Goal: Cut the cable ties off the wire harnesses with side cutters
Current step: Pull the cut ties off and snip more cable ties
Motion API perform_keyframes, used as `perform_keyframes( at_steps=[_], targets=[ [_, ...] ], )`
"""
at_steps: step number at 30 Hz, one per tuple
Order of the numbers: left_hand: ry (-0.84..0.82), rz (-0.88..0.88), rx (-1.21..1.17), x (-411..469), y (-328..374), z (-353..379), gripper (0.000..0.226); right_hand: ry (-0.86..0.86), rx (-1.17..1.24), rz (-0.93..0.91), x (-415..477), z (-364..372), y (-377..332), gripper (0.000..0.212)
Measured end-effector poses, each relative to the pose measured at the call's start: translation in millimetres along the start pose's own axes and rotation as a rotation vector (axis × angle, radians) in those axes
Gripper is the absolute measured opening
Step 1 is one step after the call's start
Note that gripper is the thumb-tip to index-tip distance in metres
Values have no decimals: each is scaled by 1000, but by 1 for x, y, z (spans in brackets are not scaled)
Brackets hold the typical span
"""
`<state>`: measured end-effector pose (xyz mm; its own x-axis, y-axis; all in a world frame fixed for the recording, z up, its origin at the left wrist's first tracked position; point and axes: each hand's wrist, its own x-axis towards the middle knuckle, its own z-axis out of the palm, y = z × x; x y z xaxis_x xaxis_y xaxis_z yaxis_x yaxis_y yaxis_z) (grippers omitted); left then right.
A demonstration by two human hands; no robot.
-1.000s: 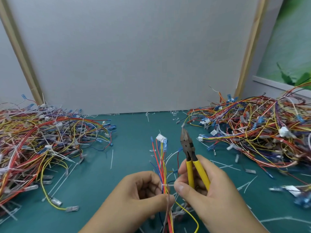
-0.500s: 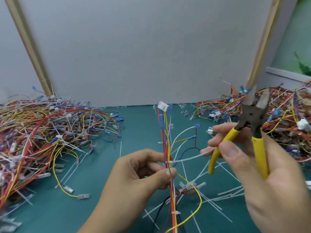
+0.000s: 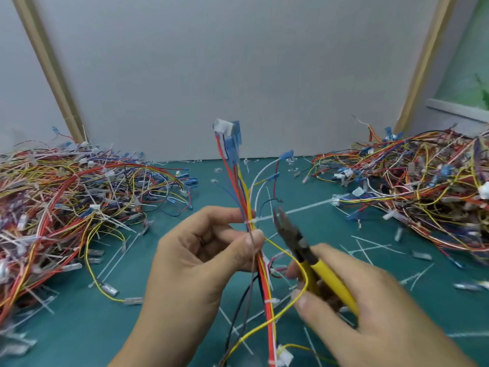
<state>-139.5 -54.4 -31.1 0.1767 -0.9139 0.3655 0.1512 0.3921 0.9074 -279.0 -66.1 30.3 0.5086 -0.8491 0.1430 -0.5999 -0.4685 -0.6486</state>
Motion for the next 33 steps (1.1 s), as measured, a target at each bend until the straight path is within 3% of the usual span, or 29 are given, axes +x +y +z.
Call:
perform_keyframes(
  at_steps=[1, 2, 3, 5, 14, 24, 33],
  targets=[
    [-12, 0, 16, -1, -1, 0, 22, 20, -117, -45, -56, 6, 16, 25],
    [-21, -2, 29, -2, -2, 0, 23, 18, -40, 211, -44, 11, 33, 26],
    [-26, -2, 37, -2, -3, 0, 24, -38, -37, 163, -42, 9, 32, 28],
    [-20, -1, 37, -3, -4, 2, 27, 40, -94, 97, -46, 12, 53, 30],
    [-11, 8, -3, -4, -7, 4, 19, 35, -166, 167, -45, 7, 50, 30],
    [-14, -12, -44, -2, -9, 1, 28, 77, -176, 89, -47, 6, 51, 30],
    [-45, -21, -48, -2, -12, 1, 22, 84, -175, 100, -47, 8, 50, 30]
  ],
)
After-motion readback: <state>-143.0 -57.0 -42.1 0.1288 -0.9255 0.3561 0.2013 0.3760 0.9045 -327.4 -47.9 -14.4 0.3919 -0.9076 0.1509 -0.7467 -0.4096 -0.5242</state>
